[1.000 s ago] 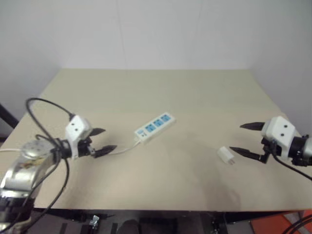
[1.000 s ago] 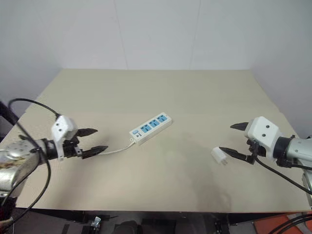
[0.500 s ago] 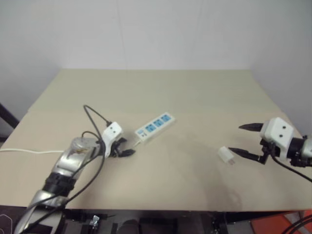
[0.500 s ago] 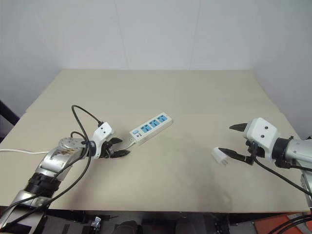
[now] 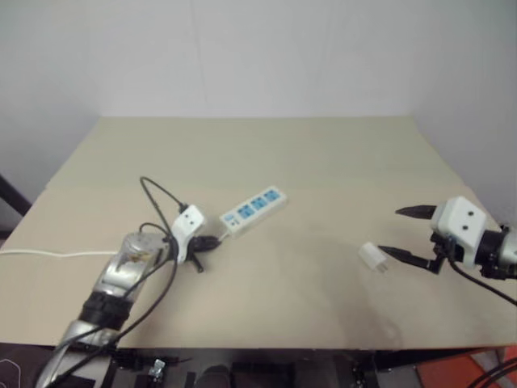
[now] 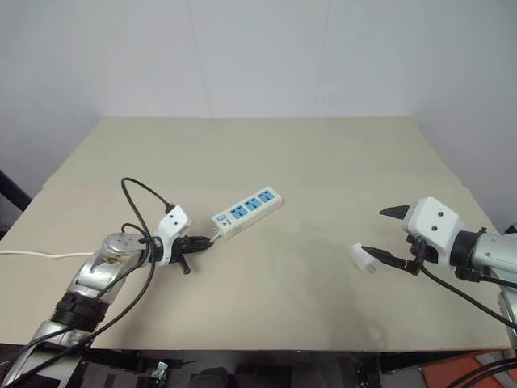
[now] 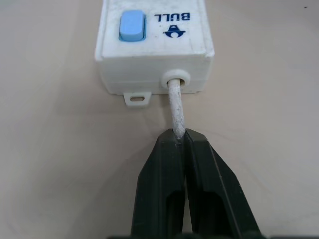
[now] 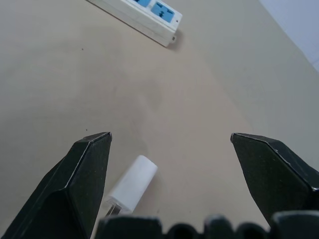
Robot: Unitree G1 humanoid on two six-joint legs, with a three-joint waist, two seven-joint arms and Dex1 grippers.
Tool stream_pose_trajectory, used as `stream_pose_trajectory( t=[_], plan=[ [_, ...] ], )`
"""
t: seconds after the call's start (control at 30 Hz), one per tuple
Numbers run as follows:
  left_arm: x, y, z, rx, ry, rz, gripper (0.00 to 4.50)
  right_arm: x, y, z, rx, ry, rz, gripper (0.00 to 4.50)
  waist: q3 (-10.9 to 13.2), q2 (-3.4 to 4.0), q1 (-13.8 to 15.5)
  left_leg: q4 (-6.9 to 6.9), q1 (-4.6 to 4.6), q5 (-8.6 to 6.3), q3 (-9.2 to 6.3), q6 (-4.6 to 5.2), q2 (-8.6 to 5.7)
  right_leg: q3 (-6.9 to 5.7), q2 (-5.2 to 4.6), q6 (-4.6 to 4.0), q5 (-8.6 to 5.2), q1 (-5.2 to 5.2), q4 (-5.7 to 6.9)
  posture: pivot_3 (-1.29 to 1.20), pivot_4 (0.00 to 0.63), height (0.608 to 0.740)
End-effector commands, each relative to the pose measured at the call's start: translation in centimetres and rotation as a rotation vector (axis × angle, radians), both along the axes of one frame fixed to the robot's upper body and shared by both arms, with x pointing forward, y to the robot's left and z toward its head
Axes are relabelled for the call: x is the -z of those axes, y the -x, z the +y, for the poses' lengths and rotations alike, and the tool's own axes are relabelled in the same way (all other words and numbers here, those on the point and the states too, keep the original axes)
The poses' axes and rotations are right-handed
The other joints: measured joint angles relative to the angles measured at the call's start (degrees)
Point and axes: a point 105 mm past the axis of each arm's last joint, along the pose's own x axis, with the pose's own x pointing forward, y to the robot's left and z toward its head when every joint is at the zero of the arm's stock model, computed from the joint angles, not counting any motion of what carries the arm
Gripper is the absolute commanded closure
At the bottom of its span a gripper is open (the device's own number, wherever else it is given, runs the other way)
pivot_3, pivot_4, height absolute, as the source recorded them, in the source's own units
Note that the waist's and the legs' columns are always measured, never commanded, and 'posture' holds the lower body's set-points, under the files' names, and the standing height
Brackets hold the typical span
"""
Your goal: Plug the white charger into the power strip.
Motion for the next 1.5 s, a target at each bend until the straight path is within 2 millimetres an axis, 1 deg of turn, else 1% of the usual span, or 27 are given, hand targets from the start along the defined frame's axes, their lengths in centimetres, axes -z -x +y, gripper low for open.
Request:
stream_pose_trajectory(
  t=[0.03, 0.07, 0.13, 0.2, 0.27, 0.37, 0.43, 0.57, 0.63, 0.7, 0.8, 0.9, 1.07, 1.23, 1.43, 1.5],
  plan=[
    [-0.5, 2.5, 0.2, 0.124, 0.034, 0.003, 3.90, -1.1, 0.1, 0.3, -0.012, -0.010, -0.049, 0.00, 0.00, 0.00, -0.24, 0.00, -0.03, 0.00, 0.01, 0.01, 0.01, 0.01, 0.00, 0.00, 0.00, -0.04, -0.01, 0.00, 0.150, 0.740],
    [-0.7, 3.6, 0.4, 0.177, 0.045, 0.005, 3.70, -1.1, 0.1, 0.3, -0.013, -0.011, -0.048, 0.00, 0.00, 0.00, -0.21, -0.01, -0.06, -0.01, 0.01, 0.02, 0.03, 0.03, 0.01, 0.00, 0.00, -0.08, -0.03, 0.00, 0.150, 0.740],
    [-1.3, 5.8, 0.6, 0.277, 0.087, 0.020, 3.07, -1.1, 0.1, 0.3, -0.015, -0.011, -0.046, 0.00, 0.01, -0.01, -0.20, -0.02, -0.13, -0.02, 0.01, 0.03, 0.03, 0.02, 0.00, 0.00, 0.00, -0.12, -0.07, 0.00, 0.150, 0.740],
    [-1.7, 7.0, 0.9, 0.319, 0.098, 0.027, 2.43, -1.0, 0.1, 0.4, -0.017, -0.011, -0.043, 0.00, 0.04, -0.02, 0.02, -0.02, -0.19, -0.02, 0.01, 0.03, 0.05, 0.01, -0.01, 0.00, -0.01, -0.16, -0.08, 0.00, 0.150, 0.740],
    [-1.7, 7.4, 1.4, 0.317, 0.083, 0.036, 1.76, -1.0, 0.0, 0.5, -0.022, -0.012, -0.042, 0.00, 0.06, -0.03, 0.42, -0.01, -0.22, -0.02, 0.02, 0.03, 0.04, -0.01, -0.03, 0.00, 0.00, -0.17, -0.08, 0.00, 0.150, 0.740],
    [-1.8, 6.8, 2.1, 0.248, 0.084, 0.015, 0.82, -1.0, -0.2, 0.7, -0.031, -0.014, -0.039, 0.00, 0.07, -0.04, 0.80, -0.01, -0.21, -0.02, -0.02, 0.03, 0.02, -0.10, -0.04, -0.01, 0.00, -0.12, -0.08, 0.00, 0.150, 0.740],
    [-2.3, 6.1, 1.9, 0.205, 0.102, -0.048, 0.09, -1.0, -0.2, 0.8, -0.036, -0.013, -0.041, 0.00, 0.07, -0.04, 0.70, -0.01, -0.20, -0.02, -0.02, 0.03, 0.03, -0.10, -0.02, 0.00, 0.00, -0.11, -0.08, 0.00, 0.150, 0.740],
    [-3.0, 4.7, 0.8, 0.136, 0.165, -0.169, 0.04, -0.9, -0.3, 0.9, -0.040, -0.017, -0.041, 0.00, 0.07, -0.04, 0.59, -0.01, -0.25, -0.02, -0.02, 0.03, 0.03, -0.09, -0.03, 0.00, 0.01, -0.13, -0.12, 0.00, 0.150, 0.740],
    [-3.1, 4.3, 0.1, 0.115, 0.205, -0.213, 0.04, -0.9, -0.2, 1.0, -0.041, -0.020, -0.042, 0.00, 0.07, -0.05, 0.57, -0.01, -0.27, -0.02, -0.02, 0.03, 0.02, -0.09, -0.04, 0.00, 0.01, -0.15, -0.12, 0.00, 0.150, 0.740],
    [-2.9, 4.2, -0.7, 0.108, 0.251, -0.222, 0.04, -0.9, -0.2, 1.1, -0.042, -0.023, -0.044, 0.00, 0.07, -0.05, 0.55, -0.01, -0.26, -0.02, -0.02, 0.03, 0.02, -0.08, -0.04, 0.00, 0.02, -0.14, -0.12, 0.00, 0.150, 0.740],
    [-2.0, 4.1, -1.8, 0.115, 0.262, -0.217, 0.04, -1.0, -0.1, 1.3, -0.043, -0.026, -0.049, 0.00, 0.07, -0.05, 0.45, -0.01, -0.26, -0.02, -0.02, 0.03, 0.02, -0.08, -0.04, 0.00, 0.02, -0.14, -0.10, 0.00, 0.150, 0.740],
    [-1.2, 3.5, -2.5, 0.085, 0.258, -0.237, 0.04, -1.2, 0.0, 1.2, -0.042, -0.027, -0.054, 0.00, 0.07, -0.06, 0.39, -0.01, -0.25, -0.02, -0.02, 0.03, 0.01, -0.08, -0.03, 0.00, 0.02, -0.14, -0.10, 0.00, 0.150, 0.740],
    [0.3, 2.8, -3.1, 0.051, 0.260, -0.212, 0.04, -1.4, 0.0, 1.4, -0.045, -0.029, -0.061, 0.00, 0.07, -0.05, 0.37, 0.00, -0.24, -0.02, -0.03, 0.03, 0.00, -0.08, -0.03, 0.01, 0.02, -0.12, -0.10, 0.00, 0.150, 0.740],
    [1.4, 1.9, -3.4, 0.013, 0.263, -0.180, 0.04, -1.5, 0.1, 1.7, -0.056, -0.032, -0.064, 0.00, 0.07, -0.05, 0.53, 0.00, -0.22, -0.02, -0.03, 0.03, -0.02, -0.07, -0.04, 0.02, 0.03, -0.10, -0.08, 0.00, 0.150, 0.740],
    [2.4, 2.0, -3.6, 0.005, 0.275, -0.129, 0.04, -1.6, 0.1, 1.8, -0.061, -0.033, -0.064, 0.00, 0.05, -0.02, 0.74, 0.00, -0.16, -0.02, -0.04, 0.03, -0.03, -0.08, -0.04, 0.03, 0.03, -0.04, -0.09, 0.00, 0.150, 0.740],
    [3.3, 2.1, -4.0, -0.002, 0.269, -0.082, 0.04, -1.7, 0.1, 1.9, -0.068, -0.035, -0.065, 0.00, 0.01, 0.04, 0.88, 0.00, -0.13, -0.02, -0.04, 0.03, -0.03, -0.08, -0.04, 0.03, 0.03, -0.01, -0.09, 0.00, 0.150, 0.740]
  ],
)
